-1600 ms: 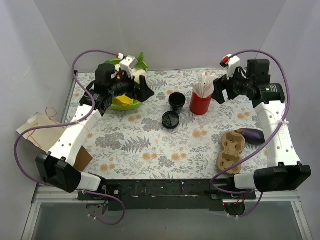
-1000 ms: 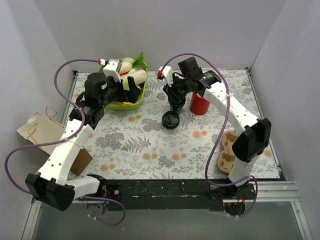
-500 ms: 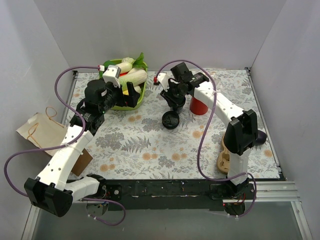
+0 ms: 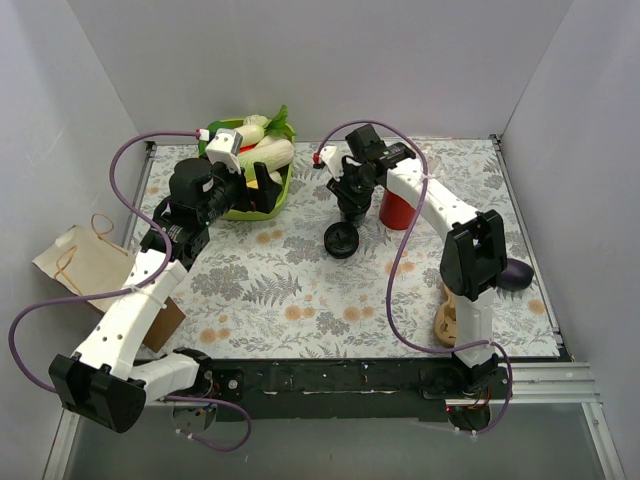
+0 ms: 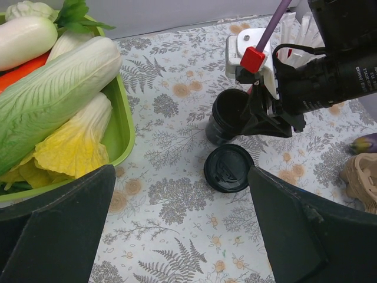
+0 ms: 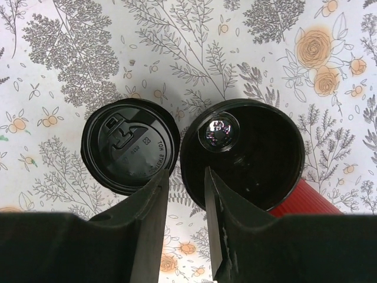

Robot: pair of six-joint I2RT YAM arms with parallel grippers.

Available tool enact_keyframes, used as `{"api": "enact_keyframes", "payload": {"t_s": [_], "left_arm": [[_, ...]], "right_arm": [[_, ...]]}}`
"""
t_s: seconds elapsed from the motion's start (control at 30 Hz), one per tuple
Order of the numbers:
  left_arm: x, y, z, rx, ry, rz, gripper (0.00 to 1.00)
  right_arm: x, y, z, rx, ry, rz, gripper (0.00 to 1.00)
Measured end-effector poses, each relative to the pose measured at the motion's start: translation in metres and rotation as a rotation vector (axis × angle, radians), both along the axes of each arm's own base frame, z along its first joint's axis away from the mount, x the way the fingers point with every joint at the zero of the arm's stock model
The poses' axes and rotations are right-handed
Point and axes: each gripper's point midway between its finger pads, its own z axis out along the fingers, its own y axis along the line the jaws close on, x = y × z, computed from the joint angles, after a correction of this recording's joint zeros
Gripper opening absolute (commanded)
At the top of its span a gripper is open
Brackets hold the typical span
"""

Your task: Pack the takeout coffee

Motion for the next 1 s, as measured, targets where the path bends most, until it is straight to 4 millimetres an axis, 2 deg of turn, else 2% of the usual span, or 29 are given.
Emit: {"api": "enact_keyframes", "payload": {"t_s": [0.33,0.6,1.0], "left_arm": [[0.001,-0.001,-0.002,-0.001,0.007,-0.007,0.98],[0.002,-0.002,-0.004,-0.002,0.013,-0.008,0.98],[0.003,-0.003,-0.006,-0.001,0.019,-0.013,0.98]], "right_arm": [[0.007,-0.005,-0.003,0.001,0.003,-0.012,0.35],[-0.001,0.002,-0.009,0.030,0.053,0.022,0.34],[0.004,0.003,-0.018,0.020,0.062,0.028,0.25]]}}
